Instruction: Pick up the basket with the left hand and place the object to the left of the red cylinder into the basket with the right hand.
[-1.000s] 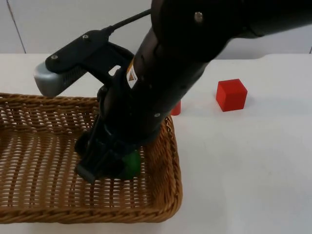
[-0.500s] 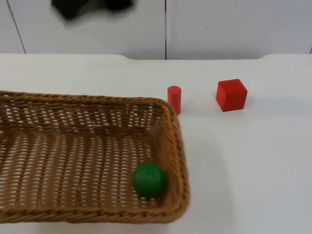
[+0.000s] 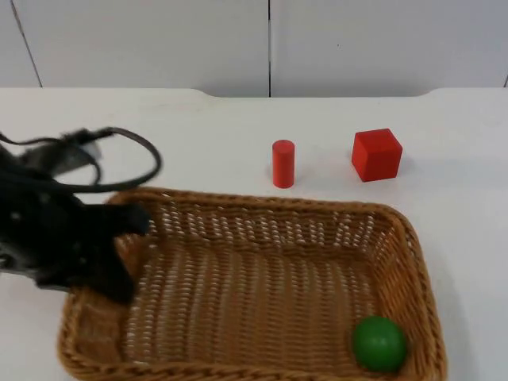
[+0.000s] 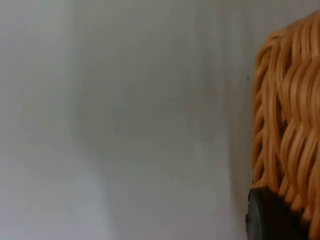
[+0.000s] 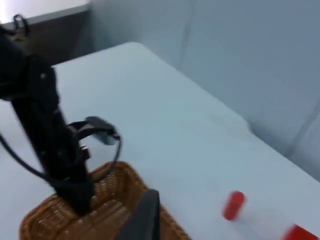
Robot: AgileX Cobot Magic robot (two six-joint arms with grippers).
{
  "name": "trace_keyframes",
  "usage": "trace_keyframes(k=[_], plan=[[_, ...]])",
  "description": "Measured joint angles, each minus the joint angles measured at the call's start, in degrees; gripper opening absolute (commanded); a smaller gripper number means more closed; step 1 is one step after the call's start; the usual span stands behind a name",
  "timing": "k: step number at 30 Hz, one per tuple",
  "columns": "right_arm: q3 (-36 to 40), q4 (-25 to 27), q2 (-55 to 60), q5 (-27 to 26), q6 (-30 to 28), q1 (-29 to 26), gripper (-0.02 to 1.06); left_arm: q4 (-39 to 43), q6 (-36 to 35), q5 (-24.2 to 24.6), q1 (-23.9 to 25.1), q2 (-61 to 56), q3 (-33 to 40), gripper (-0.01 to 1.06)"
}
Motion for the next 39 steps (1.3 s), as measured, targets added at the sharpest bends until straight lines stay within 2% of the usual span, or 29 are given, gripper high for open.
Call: trace_keyframes(k=[2,3,5,9,11,12,13,14,16,17,23,27,32,39], plan=[[3.16,-5.03,-3.89,1.78,5.76,0.0,0.88,-2.05,0.23,-1.06,-2.27,3.51,-1.82,0.0],[3.16,-5.03,-3.89,1.78,5.76,0.0,0.88,-2.05,0.23,-1.06,-2.27,3.51,-1.82,0.0],[6.09,-9.34,-8.27,4.42,10.59,0.0,0.88,-3.44,0.47,-1.72,-4.04,6.18,-3.89,0.0],[8.13,-11.42,-13.18,8.2,12.98,0.0,0.88,-4.98,0.59,-2.1,-5.97,9.22,-5.77,0.08],[8.52,-11.64,-15.7,11.16,13.55,0.0,0.88,-6.04,0.69,-2.19,-6.19,9.63,-5.78,0.26],[8.52,-11.64,-16.92,12.41,13.66,0.0,0.88,-6.43,0.69,-2.19,-6.19,9.63,-5.9,0.39],[8.52,-11.64,-16.92,12.41,13.66,0.0,0.88,-6.43,0.69,-2.19,-6.19,9.63,-5.9,0.6],[8.55,-11.75,-17.83,13.38,13.66,0.0,0.88,-6.81,0.69,-2.19,-6.19,9.63,-5.98,0.6],[8.55,-11.89,-19.65,14.65,13.75,0.0,0.88,-7.17,0.69,-2.19,-6.19,9.63,-6.2,0.91],[8.55,-11.99,-20.4,14.95,13.79,0.0,0.88,-7.17,0.69,-2.19,-6.19,9.63,-6.2,1.03],[8.55,-12.42,-22.34,15.19,13.89,0.0,0.88,-6.57,1.54,-2.07,-5.6,9.63,-6.2,1.05],[8.55,-12.5,-22.48,15.39,13.89,0.0,0.88,-2.57,0.64,-1.99,-2.19,7.77,-6.2,1.05],[8.55,-12.94,-22.48,15.39,13.89,0.0,0.88,-1.93,0.2,-1.71,0.21,4.23,-6.2,1.05],[8.55,-14.1,-22.48,15.39,13.89,0.0,0.88,-0.87,0.07,-1.4,1.12,-11.21,-6.2,1.05]])
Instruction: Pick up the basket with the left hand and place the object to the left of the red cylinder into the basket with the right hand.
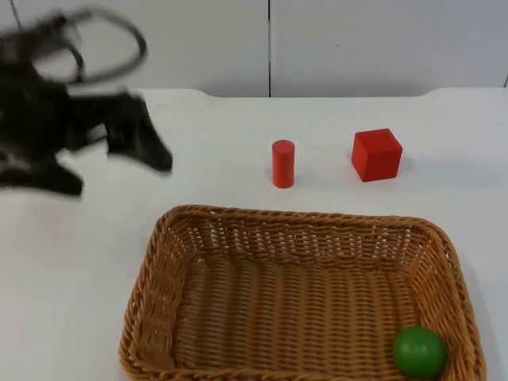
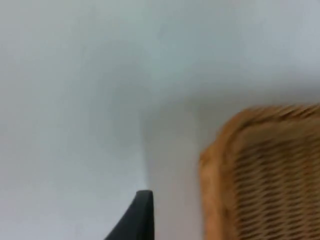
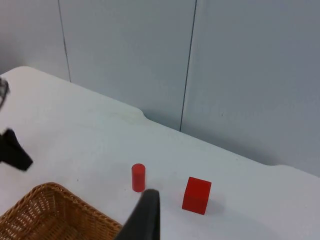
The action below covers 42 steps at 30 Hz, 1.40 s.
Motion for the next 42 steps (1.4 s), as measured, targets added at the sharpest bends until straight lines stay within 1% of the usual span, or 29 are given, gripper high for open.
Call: trace_keyframes(k=[1,2,3,7,8,12,13,17,18,20,23,24,28,29,31,33,34,35,37,38,39,40,42], plan=[[0.0,0.0,0.0,0.0,0.0,0.0,0.88,0.26,0.0,0.18,0.0,-4.84,0.0,1.05],[0.0,0.0,0.0,0.0,0.0,0.0,0.88,0.72,0.0,0.26,0.0,-7.63,0.0,1.05],[0.0,0.0,0.0,0.0,0.0,0.0,0.88,0.72,0.0,0.26,0.0,-7.63,0.0,1.05],[0.11,0.0,0.0,0.04,0.0,0.0,0.88,3.69,-0.1,0.48,0.0,-20.52,0.0,1.05],[0.11,0.0,0.0,0.04,0.0,0.0,0.88,3.69,-0.1,0.48,0.0,-20.52,0.0,1.05],[2.11,0.0,0.0,0.04,0.0,0.0,0.88,6.08,-0.87,1.24,0.0,-32.12,0.56,1.05],[2.11,0.0,0.0,0.04,0.0,0.0,0.88,6.08,-0.87,1.24,0.0,-32.12,0.56,1.05],[7.42,0.0,0.0,0.04,0.0,0.0,0.88,8.1,-1.0,1.41,0.0,-44.0,4.8,1.05],[7.42,0.0,0.0,0.04,0.0,0.0,0.88,8.1,-1.0,1.41,0.0,-44.0,4.8,1.05],[9.63,0.26,0.0,-0.34,0.0,0.0,0.88,9.6,-1.18,1.48,0.0,-48.52,6.83,1.05],[11.99,1.98,0.0,-1.42,0.0,0.0,0.88,12.65,-3.2,1.66,0.0,-55.03,9.42,1.05],[11.99,1.98,0.0,-1.42,0.0,0.0,0.88,12.65,-3.2,1.66,0.0,-55.03,9.42,1.05],[13.64,5.43,0.0,-3.55,-0.88,0.0,0.88,19.32,-9.49,2.86,0.0,-62.44,11.77,1.05],[13.64,5.43,0.0,-3.55,-0.88,0.0,0.88,19.32,-9.49,2.86,0.0,-62.44,11.77,1.05],[14.96,9.18,-0.41,-5.5,-4.36,0.0,0.88,21.97,-11.88,4.0,0.0,-65.7,13.5,1.05],[16.36,14.77,-2.09,-7.73,-9.74,0.0,0.88,23.83,-13.78,5.44,0.0,-68.52,15.49,1.05],[16.36,14.77,-2.09,-7.73,-9.74,0.0,0.88,23.83,-13.78,5.44,0.0,-68.52,15.49,1.05],[17.42,18.56,-4.04,-8.61,-13.45,0.0,0.88,24.6,-14.75,6.58,0.0,-70.77,16.69,1.05],[18.67,23.02,-8.16,-9.26,-17.55,0.0,0.88,26.22,-16.3,8.05,0.0,-73.46,17.21,1.05],[19.27,24.44,-10.69,-9.26,-18.57,0.0,0.88,26.89,-17.12,8.44,0.0,-74.88,17.24,1.05],[19.27,24.44,-10.69,-9.26,-18.57,0.0,0.88,26.89,-17.12,8.44,0.0,-74.88,17.24,1.05],[19.96,25.14,-12.98,-9.26,-19.39,0.0,0.88,27.9,-17.87,8.9,0.0,-76.23,17.24,1.05],[20.63,26.0,-18.72,-7.8,-20.03,0.0,0.88,29.9,-19.76,10.79,0.0,-78.57,17.24,1.05]])
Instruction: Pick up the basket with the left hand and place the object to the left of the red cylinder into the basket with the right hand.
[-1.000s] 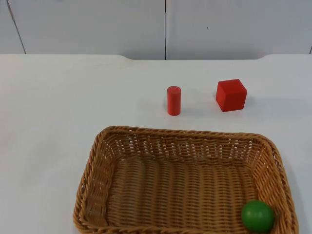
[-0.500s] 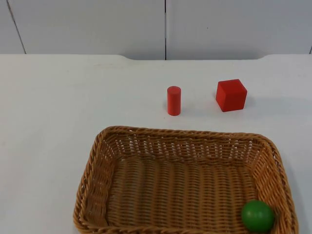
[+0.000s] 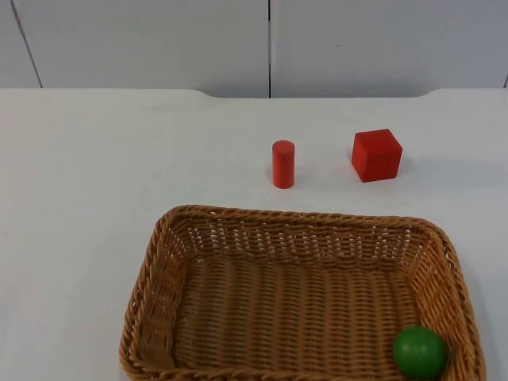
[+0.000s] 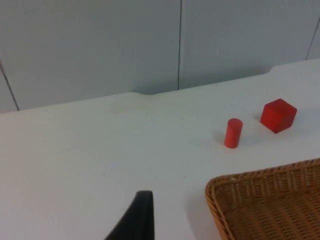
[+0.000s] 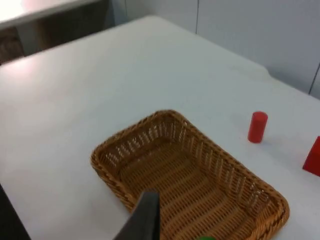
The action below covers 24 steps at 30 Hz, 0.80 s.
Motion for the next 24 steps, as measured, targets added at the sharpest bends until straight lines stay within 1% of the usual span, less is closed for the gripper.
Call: trace_keyframes(k=[1,5,6,10,11,12,15,16,19,24], plan=[[0.0,0.0,0.0,0.0,0.0,0.0,0.88,0.0,0.0,0.0,0.0,0.0,0.0,1.05],[0.23,0.87,-11.32,5.3,-0.25,0.0,0.88,4.85,-4.45,6.25,0.0,-4.38,0.0,1.05],[0.23,0.87,-11.32,5.3,-0.25,0.0,0.88,4.85,-4.45,6.25,0.0,-4.38,0.0,1.05],[0.47,2.58,-13.01,12.65,-1.42,0.45,0.88,9.14,-8.03,10.92,0.0,-8.26,0.1,1.05],[0.47,2.58,-13.01,12.65,-1.42,0.45,0.88,9.14,-8.03,10.92,0.0,-8.26,0.1,1.05],[0.62,3.62,-13.01,14.01,-2.21,0.44,0.88,10.27,-8.82,11.86,0.0,-9.19,0.1,1.05],[0.93,4.31,-13.01,16.52,-2.96,0.44,0.88,13.79,-10.88,13.81,0.0,-12.87,1.13,1.05],[0.93,4.31,-13.01,16.52,-2.96,0.44,0.88,13.79,-10.88,13.81,0.0,-12.87,1.13,1.05],[2.12,4.7,-13.01,17.95,-3.57,0.44,0.88,16.5,-12.29,16.56,0.0,-13.66,3.54,1.05],[2.38,4.94,-13.01,18.31,-3.93,0.44,0.88,17.78,-12.64,17.03,0.0,-13.66,4.06,1.05]])
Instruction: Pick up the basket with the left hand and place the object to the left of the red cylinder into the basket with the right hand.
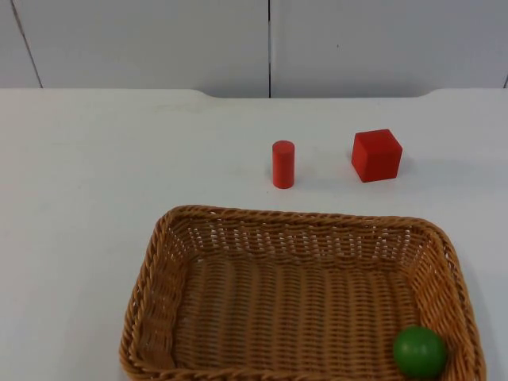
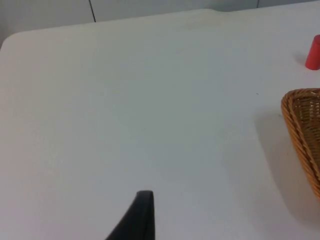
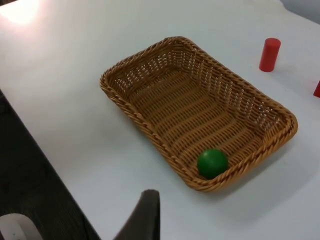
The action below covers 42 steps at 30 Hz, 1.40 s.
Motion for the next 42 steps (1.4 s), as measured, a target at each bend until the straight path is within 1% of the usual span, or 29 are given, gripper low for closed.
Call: trace_keyframes(k=[21,25,29,36,40,42], plan=[[0.0,0.19,0.0,0.0,0.0,0.0,0.88,0.42,-0.22,0.05,0.0,0.0,0.0,1.05],[0.0,1.29,0.0,0.0,-1.38,0.0,0.88,0.42,-0.22,0.05,0.0,0.0,0.0,1.05],[0.0,3.73,0.0,0.0,-3.56,0.0,0.88,0.42,-0.22,0.05,0.0,0.0,0.0,1.05],[0.0,3.97,0.0,0.0,-3.72,0.0,0.88,0.42,-0.22,0.05,0.0,0.0,0.0,1.05],[0.0,3.97,0.0,0.0,-3.72,0.0,0.92,0.0,-0.22,0.05,0.0,0.0,0.0,1.05],[0.0,3.97,0.0,0.0,-3.72,0.0,1.0,0.0,-0.22,0.05,0.0,0.0,0.0,1.05]])
